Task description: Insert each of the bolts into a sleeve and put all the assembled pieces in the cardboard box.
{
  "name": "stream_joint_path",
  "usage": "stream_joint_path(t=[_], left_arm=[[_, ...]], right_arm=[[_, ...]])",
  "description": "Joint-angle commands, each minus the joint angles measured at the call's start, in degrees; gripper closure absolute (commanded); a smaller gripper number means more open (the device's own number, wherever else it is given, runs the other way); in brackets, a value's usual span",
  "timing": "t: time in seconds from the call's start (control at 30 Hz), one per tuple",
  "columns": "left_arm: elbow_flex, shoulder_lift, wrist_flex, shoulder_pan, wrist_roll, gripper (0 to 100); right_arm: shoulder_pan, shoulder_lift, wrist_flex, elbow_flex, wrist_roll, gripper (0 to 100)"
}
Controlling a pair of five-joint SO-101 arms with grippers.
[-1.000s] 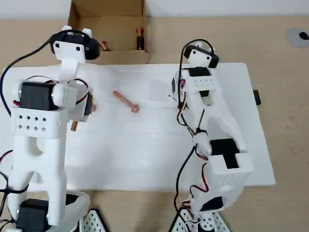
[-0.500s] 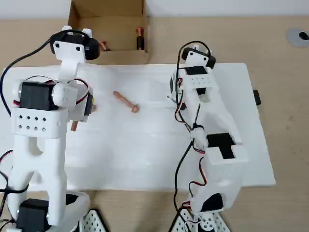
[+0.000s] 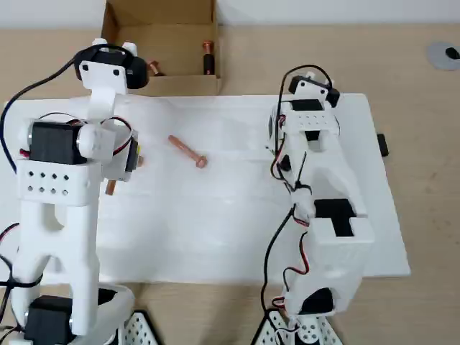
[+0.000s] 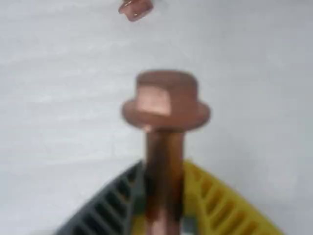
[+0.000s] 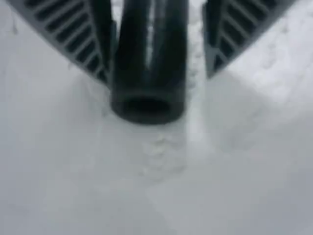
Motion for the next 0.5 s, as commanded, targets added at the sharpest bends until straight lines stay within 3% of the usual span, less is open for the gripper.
stream_joint_path(t=[0.0,0.23,0.47], left_arm=[[-0.18,-2.07,0.09,-0.79,0.35,99],[-0.18,-2.07,0.09,-0.79,0.35,99],[-0.18,-2.07,0.09,-0.88,0.53,99]], right_arm=[[-1.36,1.89,-0.88,-3.47,2.2,91.4],[-1.36,1.8,0.35,-3.47,2.29,99.0],[-1.36,1.8,5.45,-7.25,2.29,98.8]])
